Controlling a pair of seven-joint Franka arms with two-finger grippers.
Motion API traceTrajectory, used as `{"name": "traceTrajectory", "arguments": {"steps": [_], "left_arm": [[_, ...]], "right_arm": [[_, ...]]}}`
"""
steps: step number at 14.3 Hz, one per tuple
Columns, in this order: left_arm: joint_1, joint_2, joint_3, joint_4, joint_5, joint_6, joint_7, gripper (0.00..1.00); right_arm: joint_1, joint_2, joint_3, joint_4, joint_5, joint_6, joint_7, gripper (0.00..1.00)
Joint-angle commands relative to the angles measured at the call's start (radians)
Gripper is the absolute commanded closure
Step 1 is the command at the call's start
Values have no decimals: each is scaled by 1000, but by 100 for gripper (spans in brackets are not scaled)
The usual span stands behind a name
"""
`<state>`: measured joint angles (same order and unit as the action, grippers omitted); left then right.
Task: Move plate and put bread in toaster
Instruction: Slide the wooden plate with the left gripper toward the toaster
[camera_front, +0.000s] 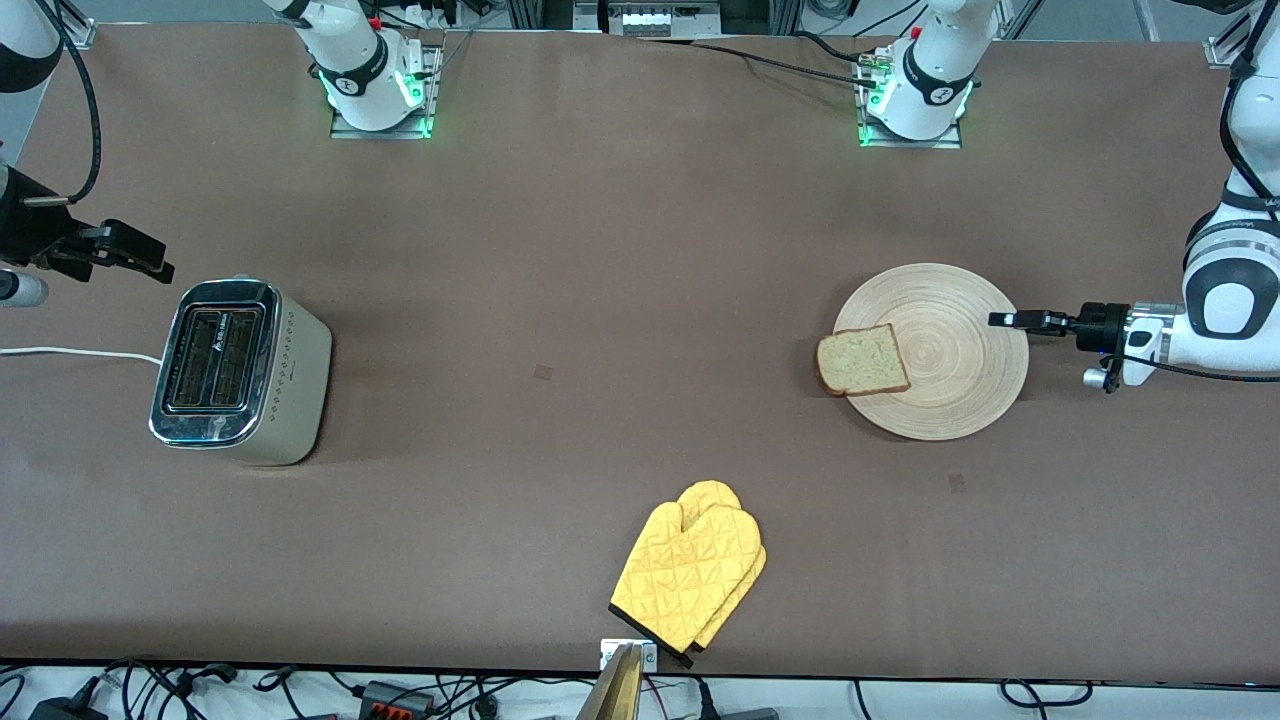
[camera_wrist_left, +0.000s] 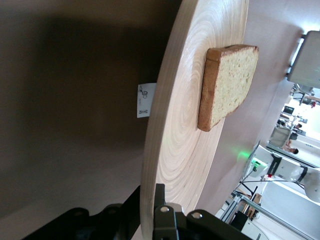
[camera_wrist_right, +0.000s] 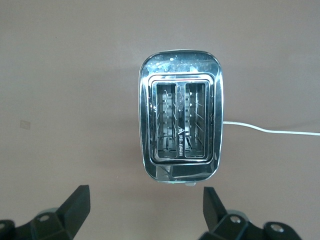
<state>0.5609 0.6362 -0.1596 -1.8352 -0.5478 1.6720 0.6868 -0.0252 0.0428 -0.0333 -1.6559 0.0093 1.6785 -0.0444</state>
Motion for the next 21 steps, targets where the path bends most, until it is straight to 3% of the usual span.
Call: {"name": "traceTrajectory", "arguments": {"steps": [1, 5, 9, 15, 18, 21], "left_arm": [[-1, 3, -52, 28, -73, -55, 25, 99], [-65, 6, -64, 28, -179, -90, 14, 99], [-212, 29, -63, 27, -326, -83, 7, 99], [-435, 55, -63, 30, -438, -43, 17, 99], [-585, 82, -63, 80, -495, 20, 20, 99], [-631, 134, -61, 102, -611, 60, 8, 99]], "right_arm": [[-4, 6, 7, 30, 11, -6, -11, 0], [-2, 0, 9, -2, 0, 39, -12, 0], [-2, -66, 7, -102, -3, 112, -20, 0], [-2, -60, 7, -94, -3, 99, -68, 0], [1, -58, 9, -94, -3, 99, -65, 0], [2, -58, 9, -94, -3, 99, -57, 0]]}}
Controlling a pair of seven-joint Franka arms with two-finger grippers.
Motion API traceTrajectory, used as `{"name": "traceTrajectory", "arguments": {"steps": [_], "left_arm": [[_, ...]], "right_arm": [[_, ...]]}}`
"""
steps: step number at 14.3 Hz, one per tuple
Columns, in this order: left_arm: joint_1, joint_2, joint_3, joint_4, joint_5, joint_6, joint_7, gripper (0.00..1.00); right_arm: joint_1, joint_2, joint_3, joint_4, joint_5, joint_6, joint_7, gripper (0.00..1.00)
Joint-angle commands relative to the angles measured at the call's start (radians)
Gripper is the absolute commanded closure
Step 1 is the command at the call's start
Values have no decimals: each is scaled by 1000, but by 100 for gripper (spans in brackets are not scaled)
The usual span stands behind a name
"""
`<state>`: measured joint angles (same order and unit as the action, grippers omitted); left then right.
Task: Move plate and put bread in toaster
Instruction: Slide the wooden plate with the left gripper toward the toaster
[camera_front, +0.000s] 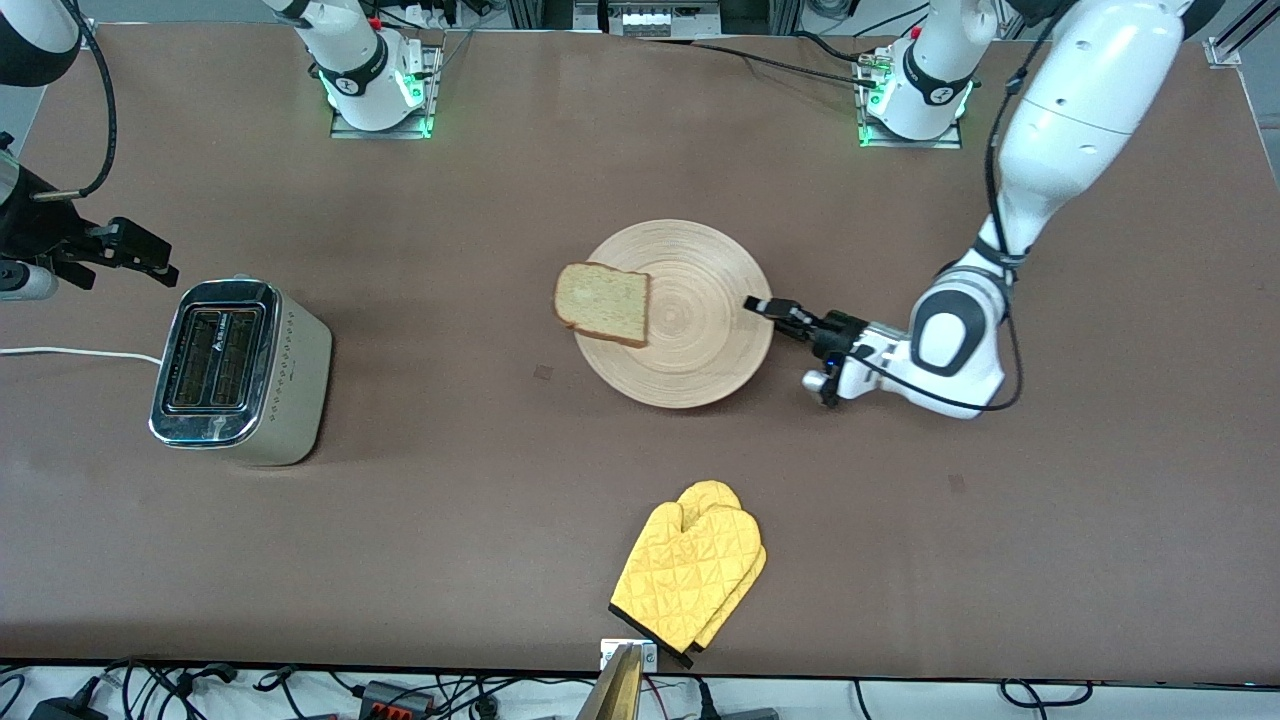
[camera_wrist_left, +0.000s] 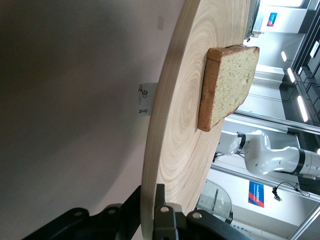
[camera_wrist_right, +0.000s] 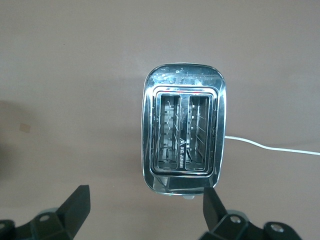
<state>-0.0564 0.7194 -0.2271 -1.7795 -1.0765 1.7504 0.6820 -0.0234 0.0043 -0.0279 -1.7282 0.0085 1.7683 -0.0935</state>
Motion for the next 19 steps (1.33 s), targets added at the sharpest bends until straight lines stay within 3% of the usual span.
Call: {"name": "traceTrajectory", "arguments": {"steps": [1, 8, 19], "left_arm": [[-42, 61, 6, 48, -101, -15, 10, 99], [-125, 146, 6, 106, -240, 103, 5, 99], [-189, 195, 18, 146, -246, 166, -4, 99]], "right_arm": [[2, -20, 3, -22, -2, 10, -8, 0], [11, -18, 3, -22, -2, 11, -6, 0], [16, -9, 5, -30, 11, 26, 0, 0]]}}
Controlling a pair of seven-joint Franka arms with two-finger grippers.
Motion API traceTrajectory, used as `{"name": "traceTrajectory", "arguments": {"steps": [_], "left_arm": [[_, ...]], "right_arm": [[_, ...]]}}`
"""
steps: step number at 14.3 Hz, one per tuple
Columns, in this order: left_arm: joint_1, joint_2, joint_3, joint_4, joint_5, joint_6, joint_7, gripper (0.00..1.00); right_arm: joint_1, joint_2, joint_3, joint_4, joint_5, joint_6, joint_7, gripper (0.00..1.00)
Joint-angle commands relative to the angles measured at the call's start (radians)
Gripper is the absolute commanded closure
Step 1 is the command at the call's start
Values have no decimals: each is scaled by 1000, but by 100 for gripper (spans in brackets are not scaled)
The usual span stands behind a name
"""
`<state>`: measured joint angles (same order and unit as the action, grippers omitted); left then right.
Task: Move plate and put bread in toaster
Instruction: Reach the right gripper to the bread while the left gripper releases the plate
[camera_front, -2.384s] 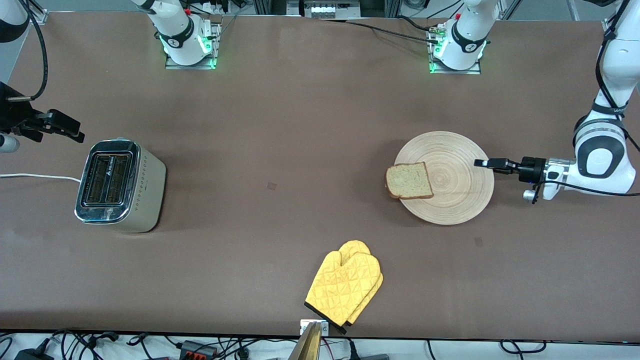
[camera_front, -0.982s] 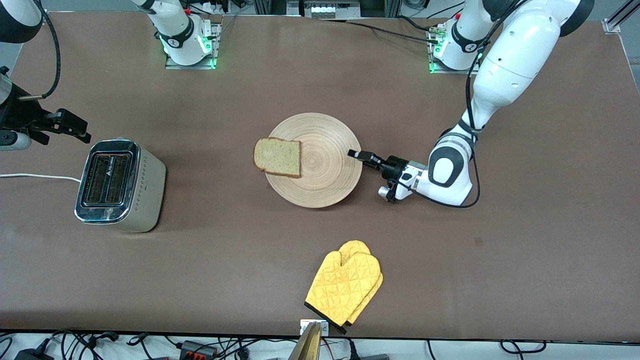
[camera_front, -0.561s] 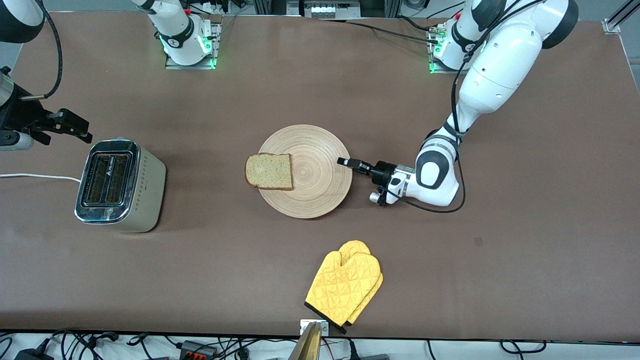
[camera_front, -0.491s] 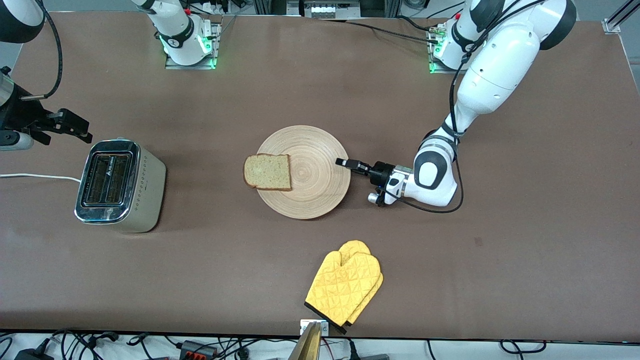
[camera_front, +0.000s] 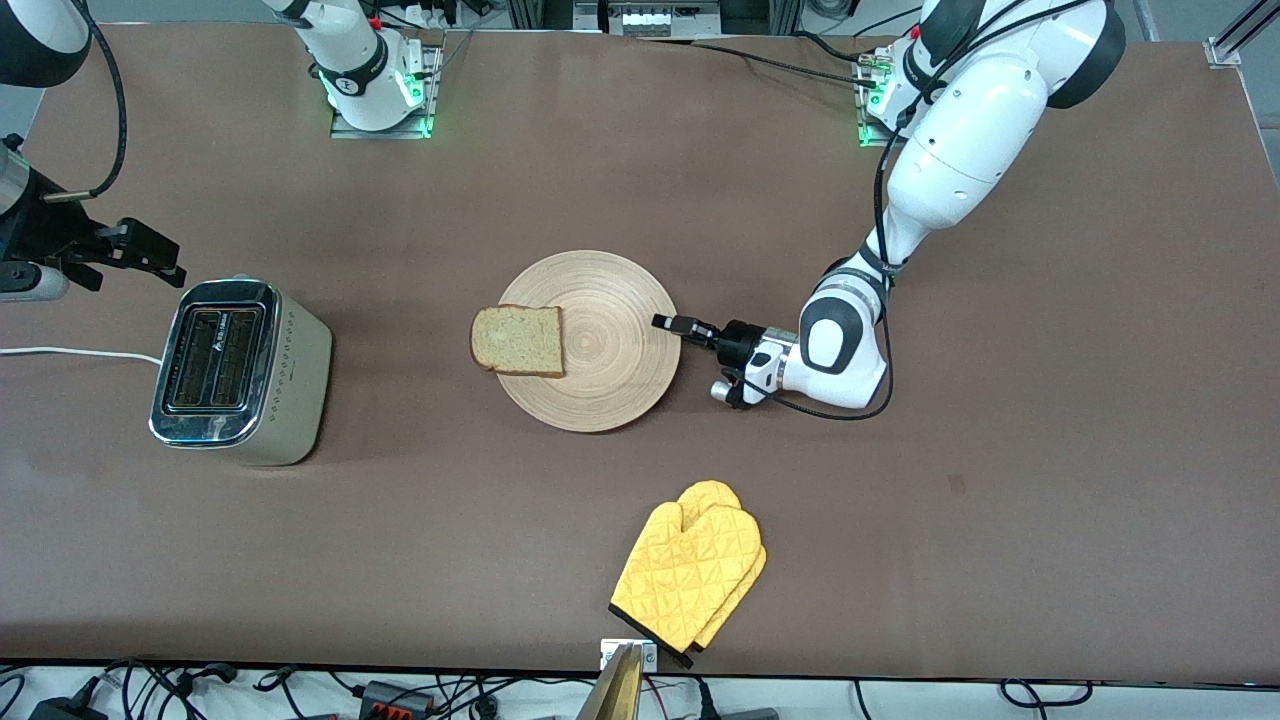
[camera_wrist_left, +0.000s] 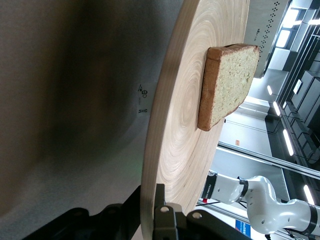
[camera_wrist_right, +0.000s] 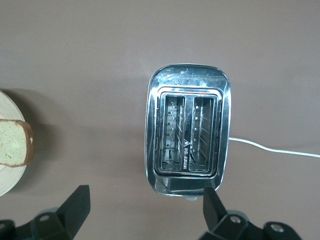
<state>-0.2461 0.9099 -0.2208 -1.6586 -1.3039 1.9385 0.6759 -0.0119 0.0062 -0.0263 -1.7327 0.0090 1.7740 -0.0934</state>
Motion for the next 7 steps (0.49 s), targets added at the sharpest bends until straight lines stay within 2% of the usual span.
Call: {"name": "traceTrajectory", "arguments": {"steps": [1, 2, 4, 6, 7], "left_arm": [[-1, 6, 14, 25, -18, -23, 2, 99], [-2, 7, 14, 25, -17, -21, 2, 94], [1, 24, 15, 25, -17, -21, 1, 74], [1, 24, 23, 25, -15, -23, 1, 71], [2, 23, 29, 23, -15, -24, 1, 66]], "right_arm": [[24, -5, 2, -27, 11, 22, 0, 0], [32, 3, 2, -27, 13, 22, 0, 0], [74, 52, 2, -24, 13, 15, 0, 0], [101, 96, 3, -19, 17, 34, 0, 0], [122, 124, 3, -19, 17, 57, 0, 0]]}}
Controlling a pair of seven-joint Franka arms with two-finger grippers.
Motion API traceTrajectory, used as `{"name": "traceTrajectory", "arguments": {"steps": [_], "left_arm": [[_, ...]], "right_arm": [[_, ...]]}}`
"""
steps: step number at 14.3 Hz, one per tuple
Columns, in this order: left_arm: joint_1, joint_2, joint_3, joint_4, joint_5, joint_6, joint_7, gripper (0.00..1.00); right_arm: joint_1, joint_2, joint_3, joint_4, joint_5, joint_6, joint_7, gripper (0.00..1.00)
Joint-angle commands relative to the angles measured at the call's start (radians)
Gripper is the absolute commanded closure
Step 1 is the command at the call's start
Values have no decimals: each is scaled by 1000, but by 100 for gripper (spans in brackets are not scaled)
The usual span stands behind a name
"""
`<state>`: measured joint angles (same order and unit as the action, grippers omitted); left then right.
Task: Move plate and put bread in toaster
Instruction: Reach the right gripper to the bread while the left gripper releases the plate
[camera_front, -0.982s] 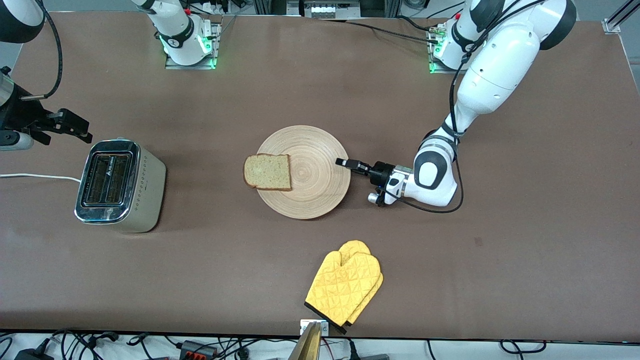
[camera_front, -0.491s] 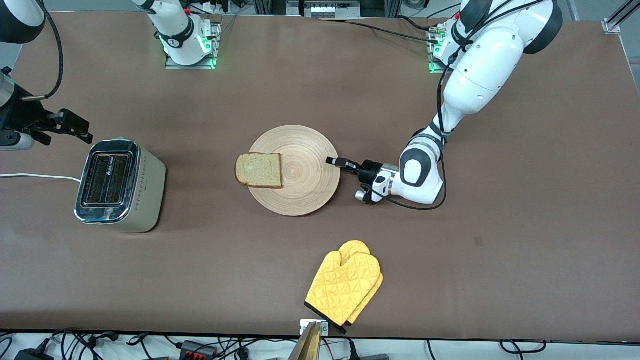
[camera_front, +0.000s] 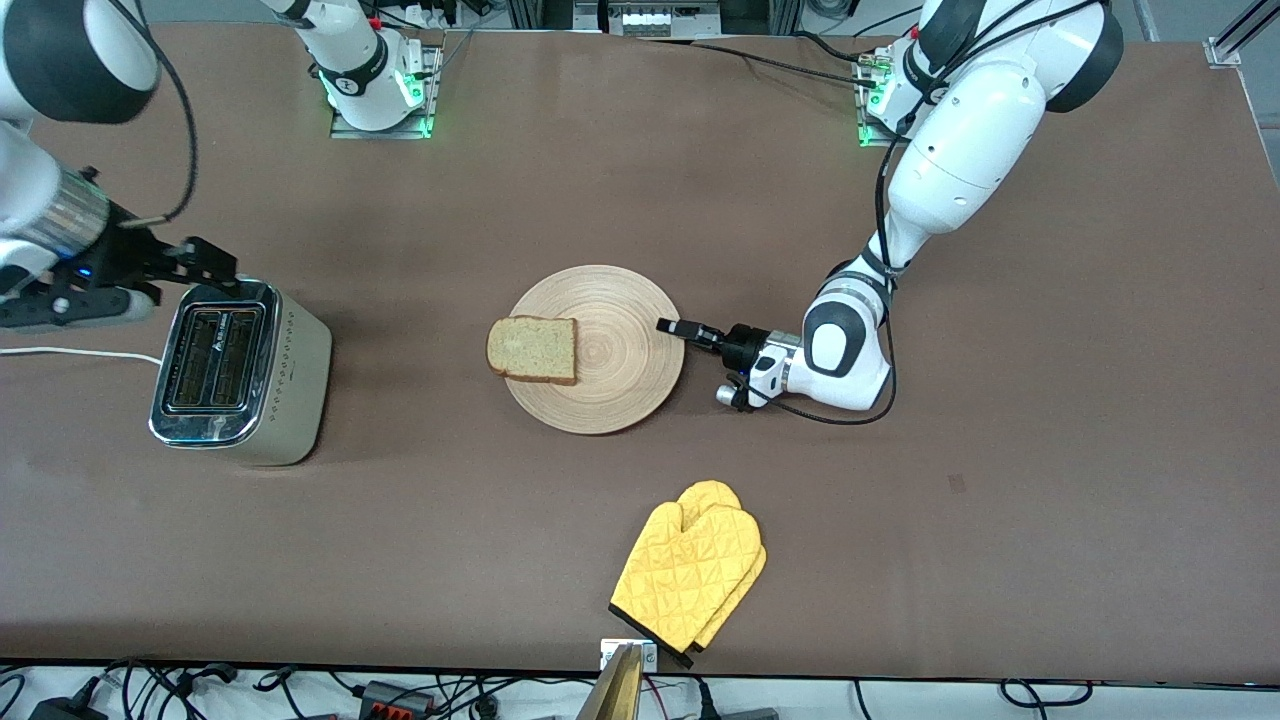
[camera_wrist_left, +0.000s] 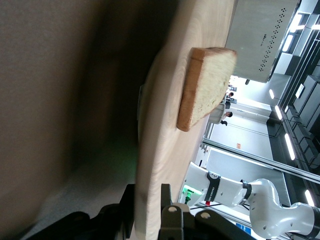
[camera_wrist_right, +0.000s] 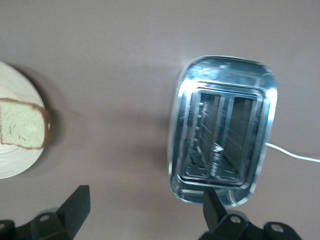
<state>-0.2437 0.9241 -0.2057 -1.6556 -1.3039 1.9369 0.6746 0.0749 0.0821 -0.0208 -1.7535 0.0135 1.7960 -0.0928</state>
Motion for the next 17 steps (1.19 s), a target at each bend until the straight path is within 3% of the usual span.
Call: {"name": "traceTrajectory", "arguments": {"steps": [1, 4, 6, 9, 11, 14, 17], "left_arm": [[3, 9, 20, 20, -5, -24, 3, 64], [52, 1, 22, 16, 89, -44, 0, 64], [105, -2, 23, 20, 167, -128, 0, 64], [216, -50, 22, 26, 312, -251, -54, 64], [289, -64, 22, 101, 435, -371, -146, 64], [381, -77, 22, 288, 650, -626, -350, 60], [422, -152, 20, 408, 822, -783, -484, 53]], "right_arm": [[64, 80, -1, 2, 25, 64, -1, 0], [127, 171, 1, 0, 98, 147, -1, 0], [169, 220, 1, -4, 187, 192, 1, 0], [200, 298, 2, -8, 233, 261, 30, 0], [215, 337, 2, -8, 307, 267, 30, 0], [242, 389, 2, -17, 393, 302, 24, 0], [272, 401, 10, -96, 407, 413, 19, 0]]}}
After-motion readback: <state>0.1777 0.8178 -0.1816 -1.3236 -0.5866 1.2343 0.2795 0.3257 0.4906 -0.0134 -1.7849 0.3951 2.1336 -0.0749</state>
